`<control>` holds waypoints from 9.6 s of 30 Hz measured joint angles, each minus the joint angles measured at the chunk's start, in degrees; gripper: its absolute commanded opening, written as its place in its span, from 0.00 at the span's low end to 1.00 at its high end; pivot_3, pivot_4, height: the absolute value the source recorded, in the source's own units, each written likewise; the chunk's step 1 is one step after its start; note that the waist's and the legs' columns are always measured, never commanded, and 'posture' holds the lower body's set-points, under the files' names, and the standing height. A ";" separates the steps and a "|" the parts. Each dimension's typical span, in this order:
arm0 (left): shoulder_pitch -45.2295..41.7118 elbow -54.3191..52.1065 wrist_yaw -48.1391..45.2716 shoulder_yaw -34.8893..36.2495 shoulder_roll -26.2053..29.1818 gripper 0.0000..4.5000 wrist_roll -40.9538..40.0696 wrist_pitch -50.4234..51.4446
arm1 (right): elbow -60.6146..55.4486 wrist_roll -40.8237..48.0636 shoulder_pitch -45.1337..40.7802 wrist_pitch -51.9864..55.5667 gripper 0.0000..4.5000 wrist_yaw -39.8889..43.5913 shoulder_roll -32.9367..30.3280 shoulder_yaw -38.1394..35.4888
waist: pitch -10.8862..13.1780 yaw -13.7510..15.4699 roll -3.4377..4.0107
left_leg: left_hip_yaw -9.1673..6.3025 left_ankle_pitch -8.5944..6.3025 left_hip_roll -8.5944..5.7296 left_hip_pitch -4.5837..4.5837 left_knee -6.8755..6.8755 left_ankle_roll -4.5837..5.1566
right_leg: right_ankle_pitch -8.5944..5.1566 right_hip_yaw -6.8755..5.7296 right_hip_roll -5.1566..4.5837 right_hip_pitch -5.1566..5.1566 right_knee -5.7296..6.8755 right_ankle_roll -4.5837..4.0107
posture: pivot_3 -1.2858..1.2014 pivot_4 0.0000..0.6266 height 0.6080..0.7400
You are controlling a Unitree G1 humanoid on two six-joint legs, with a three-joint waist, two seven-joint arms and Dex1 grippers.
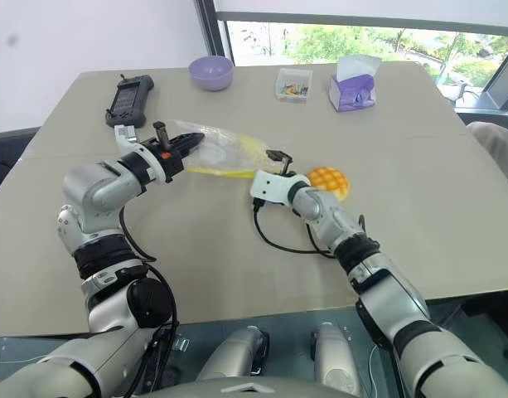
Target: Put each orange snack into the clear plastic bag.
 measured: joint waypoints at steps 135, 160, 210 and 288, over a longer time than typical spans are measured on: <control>14.71 -10.51 -87.27 -51.18 32.34 0.00 121.60 -57.86 | -32.57 24.51 2.33 26.40 0.01 28.38 -4.07 -11.14 | 0.11 -1.48 0.17 | 0.39 0.01 0.08 -0.73 0.01 0.01 | -0.01 0.35 0.03 -1.09 0.62 -0.02 | 0.52 0.24 1.00; 16.78 -10.94 -87.23 -51.76 31.88 0.00 127.92 -67.67 | -23.98 15.23 -2.59 11.19 0.42 23.41 -4.21 -3.91 | 0.11 -1.50 0.17 | 0.39 0.01 0.05 -0.73 0.05 0.01 | -0.01 0.35 0.03 -1.10 0.63 -0.02 | 0.52 0.24 1.00; 18.81 -13.60 -87.18 -50.51 30.10 0.00 129.41 -62.72 | -24.99 16.79 3.95 14.05 0.42 24.44 -6.87 -6.38 | 0.11 -1.53 0.17 | 0.39 0.01 0.06 -0.72 0.05 0.02 | -0.01 0.35 0.05 -1.09 0.66 -0.02 | 0.52 0.24 1.00; 20.70 -16.95 -87.11 -50.98 27.51 0.00 129.51 -64.53 | 2.92 0.35 -5.92 0.33 0.55 2.35 -0.51 5.00 | 0.11 -1.66 0.17 | 0.39 0.02 0.06 -0.71 0.05 0.00 | -0.01 0.36 0.08 -1.10 0.66 -0.02 | 0.52 0.24 1.00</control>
